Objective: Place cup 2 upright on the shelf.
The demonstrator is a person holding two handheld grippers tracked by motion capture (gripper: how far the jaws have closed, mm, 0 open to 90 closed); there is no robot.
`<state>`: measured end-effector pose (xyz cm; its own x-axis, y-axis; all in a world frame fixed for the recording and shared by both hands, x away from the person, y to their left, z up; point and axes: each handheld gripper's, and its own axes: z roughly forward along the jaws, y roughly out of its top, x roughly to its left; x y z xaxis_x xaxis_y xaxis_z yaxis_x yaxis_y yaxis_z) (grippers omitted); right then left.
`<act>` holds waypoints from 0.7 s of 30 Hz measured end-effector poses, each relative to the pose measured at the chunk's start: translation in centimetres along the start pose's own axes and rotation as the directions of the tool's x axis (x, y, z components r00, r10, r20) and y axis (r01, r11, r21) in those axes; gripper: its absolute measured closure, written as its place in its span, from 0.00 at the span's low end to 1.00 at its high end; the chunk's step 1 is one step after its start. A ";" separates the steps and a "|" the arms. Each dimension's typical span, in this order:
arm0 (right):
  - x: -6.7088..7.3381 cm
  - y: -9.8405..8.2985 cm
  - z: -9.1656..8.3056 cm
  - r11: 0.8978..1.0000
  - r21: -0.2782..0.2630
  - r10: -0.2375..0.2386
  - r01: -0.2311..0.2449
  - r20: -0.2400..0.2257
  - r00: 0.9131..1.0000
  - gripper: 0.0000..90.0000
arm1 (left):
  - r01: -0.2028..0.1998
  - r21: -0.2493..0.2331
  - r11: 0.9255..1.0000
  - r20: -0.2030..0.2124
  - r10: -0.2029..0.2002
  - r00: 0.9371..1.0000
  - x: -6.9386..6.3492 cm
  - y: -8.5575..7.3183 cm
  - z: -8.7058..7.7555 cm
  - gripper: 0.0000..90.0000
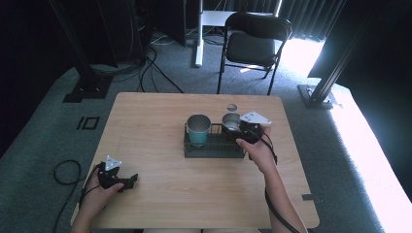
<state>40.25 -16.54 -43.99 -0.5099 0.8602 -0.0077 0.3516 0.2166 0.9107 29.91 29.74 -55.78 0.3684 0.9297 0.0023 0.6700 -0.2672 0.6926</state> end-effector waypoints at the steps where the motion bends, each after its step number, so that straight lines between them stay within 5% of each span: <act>1: 0.0 0.0 0.0 1.000 0.000 0.000 0.000 0.000 1.000 0.14 | 0.000 0.000 1.000 0.000 0.000 1.000 0.0 0.0 0.0 0.03; 21: 0.9 -1.8 2.2 0.998 0.055 -0.020 0.020 -0.010 1.000 0.14 | -0.001 0.000 1.000 0.000 0.001 1.000 0.0 0.0 0.0 0.03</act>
<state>40.91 -15.12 -46.58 -0.5246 0.8511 -0.0216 0.3841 0.2592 0.8862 29.92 29.75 -55.78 0.3693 0.9293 0.0034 0.6694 -0.2685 0.6927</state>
